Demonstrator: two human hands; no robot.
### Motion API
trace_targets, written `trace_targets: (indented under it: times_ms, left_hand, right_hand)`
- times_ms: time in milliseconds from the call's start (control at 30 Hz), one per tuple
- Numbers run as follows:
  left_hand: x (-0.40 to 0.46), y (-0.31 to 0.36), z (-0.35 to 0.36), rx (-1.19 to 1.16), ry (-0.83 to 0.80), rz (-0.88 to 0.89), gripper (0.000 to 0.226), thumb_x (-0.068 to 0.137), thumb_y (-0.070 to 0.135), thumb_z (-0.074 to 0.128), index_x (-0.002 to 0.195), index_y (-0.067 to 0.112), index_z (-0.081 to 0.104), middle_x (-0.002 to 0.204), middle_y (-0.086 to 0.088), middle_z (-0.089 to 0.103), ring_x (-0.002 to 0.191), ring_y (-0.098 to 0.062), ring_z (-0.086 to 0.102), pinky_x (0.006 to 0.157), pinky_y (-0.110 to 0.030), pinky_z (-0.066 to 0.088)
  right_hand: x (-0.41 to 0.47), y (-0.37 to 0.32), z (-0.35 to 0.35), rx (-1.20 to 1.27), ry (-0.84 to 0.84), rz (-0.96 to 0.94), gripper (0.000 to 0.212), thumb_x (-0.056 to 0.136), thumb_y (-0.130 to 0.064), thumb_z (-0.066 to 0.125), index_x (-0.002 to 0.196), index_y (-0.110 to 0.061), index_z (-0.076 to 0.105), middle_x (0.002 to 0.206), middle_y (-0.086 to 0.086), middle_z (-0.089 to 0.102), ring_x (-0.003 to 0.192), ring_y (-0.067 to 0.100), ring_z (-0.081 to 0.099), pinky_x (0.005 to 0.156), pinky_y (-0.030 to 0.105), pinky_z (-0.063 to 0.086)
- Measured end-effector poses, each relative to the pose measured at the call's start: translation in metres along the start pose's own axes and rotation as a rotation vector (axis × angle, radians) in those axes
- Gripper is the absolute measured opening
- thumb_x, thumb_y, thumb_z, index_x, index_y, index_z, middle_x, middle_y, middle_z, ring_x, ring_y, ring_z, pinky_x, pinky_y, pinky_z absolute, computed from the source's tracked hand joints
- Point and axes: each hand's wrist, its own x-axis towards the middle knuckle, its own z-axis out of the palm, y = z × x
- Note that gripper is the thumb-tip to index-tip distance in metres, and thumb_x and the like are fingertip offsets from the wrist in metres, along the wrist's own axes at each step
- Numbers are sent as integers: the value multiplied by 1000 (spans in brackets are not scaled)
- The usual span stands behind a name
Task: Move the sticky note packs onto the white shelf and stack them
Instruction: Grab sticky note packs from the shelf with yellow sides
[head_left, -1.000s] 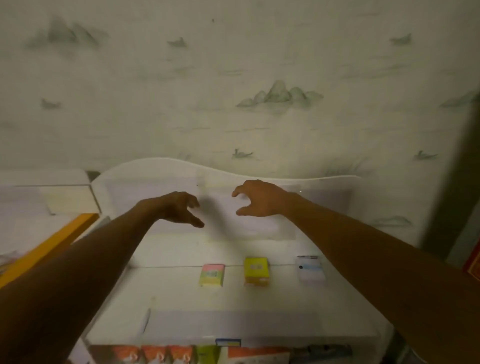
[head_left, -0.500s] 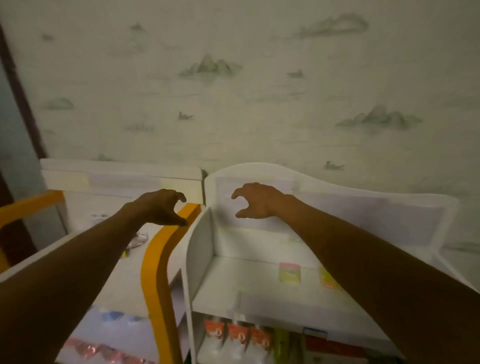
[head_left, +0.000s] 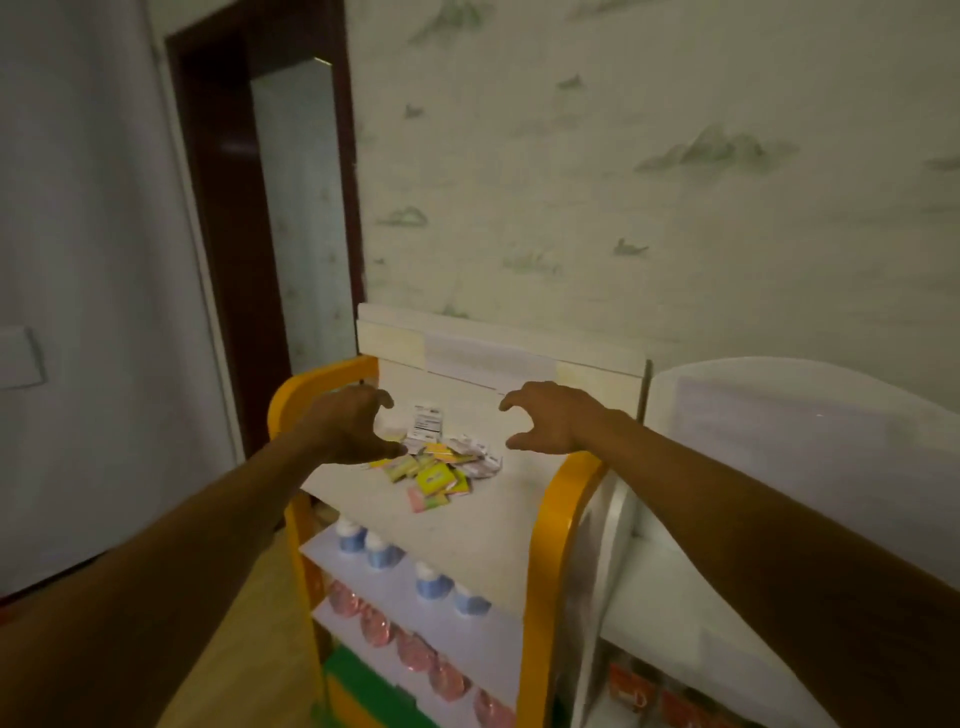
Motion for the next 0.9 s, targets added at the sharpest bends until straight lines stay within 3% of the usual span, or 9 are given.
trace_targets:
  times_ms: [367, 567, 900]
  left_hand:
    - [31, -151, 29, 33, -61, -124, 80, 77, 64, 62, 141, 24, 37, 144, 0, 44, 123, -19, 49, 92, -31, 46]
    - [102, -225, 59, 132, -161, -99, 83, 78, 64, 62, 145, 25, 32, 148, 2, 40, 132, -18, 42, 103, -36, 42]
    - [227, -267, 79, 82, -143, 0, 76, 82, 54, 64, 143, 21, 33, 141, -3, 45, 123, -20, 48, 94, -32, 45]
  right_hand:
    - [152, -81, 42, 70, 28, -102, 58, 87, -50, 60, 139, -31, 43, 138, 2, 46, 127, 23, 44, 97, 37, 41]
    - [251, -97, 70, 152, 29, -57, 58, 88, -47, 60, 141, -31, 41, 140, 1, 43, 129, 22, 44, 100, 37, 41]
    - [333, -81, 72, 67, 15, 47, 59, 90, -51, 55, 143, -31, 38, 144, 1, 40, 132, 22, 41, 105, 37, 38]
